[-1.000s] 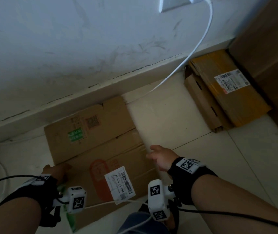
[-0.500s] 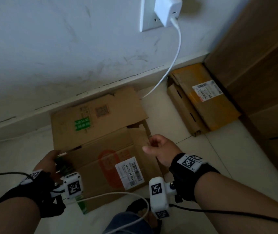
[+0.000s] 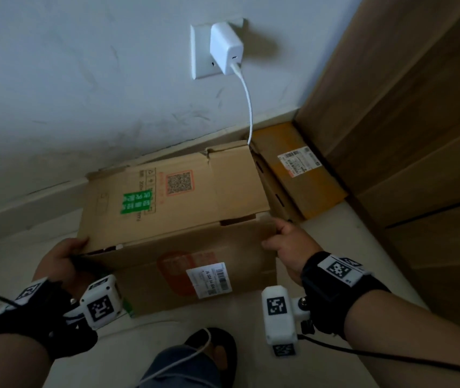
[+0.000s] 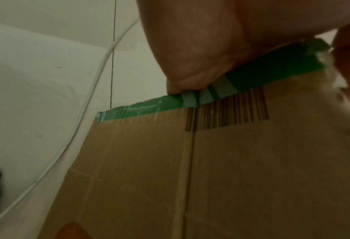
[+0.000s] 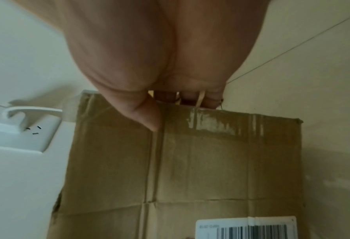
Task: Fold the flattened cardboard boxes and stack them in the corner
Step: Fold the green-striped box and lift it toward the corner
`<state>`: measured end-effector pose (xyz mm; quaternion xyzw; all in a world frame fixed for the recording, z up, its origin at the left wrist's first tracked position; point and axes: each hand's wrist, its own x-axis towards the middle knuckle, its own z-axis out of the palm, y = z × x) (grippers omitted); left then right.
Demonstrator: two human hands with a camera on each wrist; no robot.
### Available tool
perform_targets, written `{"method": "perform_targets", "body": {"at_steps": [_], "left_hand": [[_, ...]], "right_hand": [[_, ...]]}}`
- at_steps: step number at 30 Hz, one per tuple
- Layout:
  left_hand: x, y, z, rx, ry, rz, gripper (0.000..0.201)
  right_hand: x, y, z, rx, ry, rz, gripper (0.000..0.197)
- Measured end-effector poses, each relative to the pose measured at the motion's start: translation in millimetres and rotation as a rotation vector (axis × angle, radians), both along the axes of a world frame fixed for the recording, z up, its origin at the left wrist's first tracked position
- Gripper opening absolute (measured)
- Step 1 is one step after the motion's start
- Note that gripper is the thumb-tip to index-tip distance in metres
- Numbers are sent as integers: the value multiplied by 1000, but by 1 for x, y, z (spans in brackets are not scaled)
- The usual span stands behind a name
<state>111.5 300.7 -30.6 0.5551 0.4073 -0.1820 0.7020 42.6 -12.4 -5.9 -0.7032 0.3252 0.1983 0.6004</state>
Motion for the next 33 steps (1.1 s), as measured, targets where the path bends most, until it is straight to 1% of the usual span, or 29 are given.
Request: {"method": "perform_targets", "body": {"at_steps": [2, 5, 8, 11, 13, 15, 16, 18, 21, 23, 25, 27, 29, 31, 33], "left_hand": [[0, -5, 4, -32, -4, -1, 25], [4, -28, 15, -88, -12, -51, 29], [15, -55, 23, -122, -69, -39, 30], [21, -76, 25, -192, -100, -48, 27], [23, -88, 27, -196, -117, -40, 28], [23, -96, 31, -199, -128, -24, 29], [23, -96, 30, -211, -136, -21, 28], [23, -89, 30, -239, -135, 19, 25], [24, -76, 30, -210, -106, 74, 21], [24, -70, 33, -143, -111, 74, 24], [23, -62, 38, -69, -119, 65, 28], [21, -50, 38, -36, -122, 84, 27], [22, -40, 31, -70, -101, 115, 22], [24, -37, 21, -77, -84, 99, 19], [28, -42, 18, -106, -107, 70, 18]], "right_hand": [[-4, -7, 6, 7, -10, -33, 40], [-7, -20, 16, -19, -62, -98, 39], [-10, -37, 27, -55, -130, -192, 37], [-14, -54, 40, -143, -184, -281, 27], [-17, -69, 48, -256, -207, -336, 24], [-18, -79, 57, -352, -218, -364, 41], [-17, -80, 62, -396, -231, -348, 49], [-11, -73, 73, -534, -278, -221, 60], [3, -47, 85, -755, -360, 107, 72], [11, -30, 86, -844, -339, 364, 77], [18, -21, 82, -983, -278, 605, 79], [22, -17, 75, -1089, -248, 787, 76], [25, -13, 69, -1096, -250, 858, 66], [24, -12, 65, -1078, -252, 838, 56], [22, -16, 64, -1094, -274, 782, 43]]}}
